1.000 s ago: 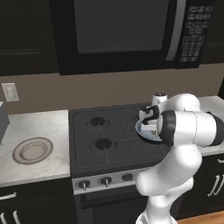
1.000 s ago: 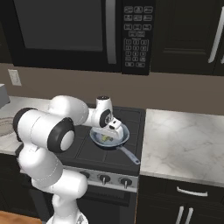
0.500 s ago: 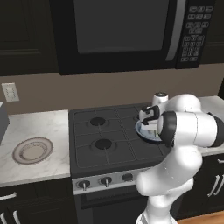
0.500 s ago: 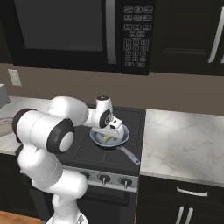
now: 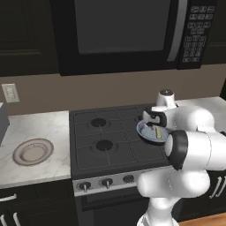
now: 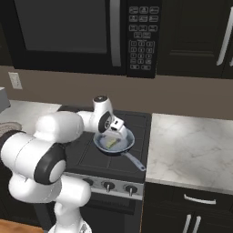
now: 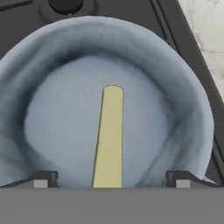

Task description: Pick up the butter stick and place it in the pan. Then turn on the burner for the pan.

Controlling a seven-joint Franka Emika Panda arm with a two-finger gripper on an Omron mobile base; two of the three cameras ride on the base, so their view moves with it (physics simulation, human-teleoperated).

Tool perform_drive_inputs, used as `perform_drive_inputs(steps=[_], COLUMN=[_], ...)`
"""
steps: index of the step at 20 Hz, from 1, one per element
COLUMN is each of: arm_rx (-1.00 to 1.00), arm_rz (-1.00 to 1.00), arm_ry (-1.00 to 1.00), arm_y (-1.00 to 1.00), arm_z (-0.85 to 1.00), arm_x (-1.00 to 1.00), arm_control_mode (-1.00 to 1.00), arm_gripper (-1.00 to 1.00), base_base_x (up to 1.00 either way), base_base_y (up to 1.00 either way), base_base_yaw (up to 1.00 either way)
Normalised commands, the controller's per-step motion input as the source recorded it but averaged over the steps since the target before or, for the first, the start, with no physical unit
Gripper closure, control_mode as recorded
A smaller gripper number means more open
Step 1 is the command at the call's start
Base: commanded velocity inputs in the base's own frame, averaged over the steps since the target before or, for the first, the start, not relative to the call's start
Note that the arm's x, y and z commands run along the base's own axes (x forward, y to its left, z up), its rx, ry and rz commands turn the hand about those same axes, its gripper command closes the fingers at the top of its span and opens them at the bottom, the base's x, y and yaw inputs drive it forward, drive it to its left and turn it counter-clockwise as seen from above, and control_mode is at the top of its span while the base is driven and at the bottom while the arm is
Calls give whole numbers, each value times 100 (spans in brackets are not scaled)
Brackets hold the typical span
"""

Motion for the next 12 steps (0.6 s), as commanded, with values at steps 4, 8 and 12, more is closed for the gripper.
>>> perform_drive_inputs(steps=[4, 8, 12], arm_rx=[-8, -5, -3], arm_rz=[0, 0, 0], arm_ry=[-13, -13, -12], arm_y=[10, 5, 0], arm_z=[41, 35, 36], arm_x=[-50, -66, -74], arm_control_mode=[-100, -100, -100], arm_gripper=[-100, -100, -100], base_base_x=[0, 0, 0], base_base_y=[0, 0, 0], base_base_yaw=[0, 0, 0])
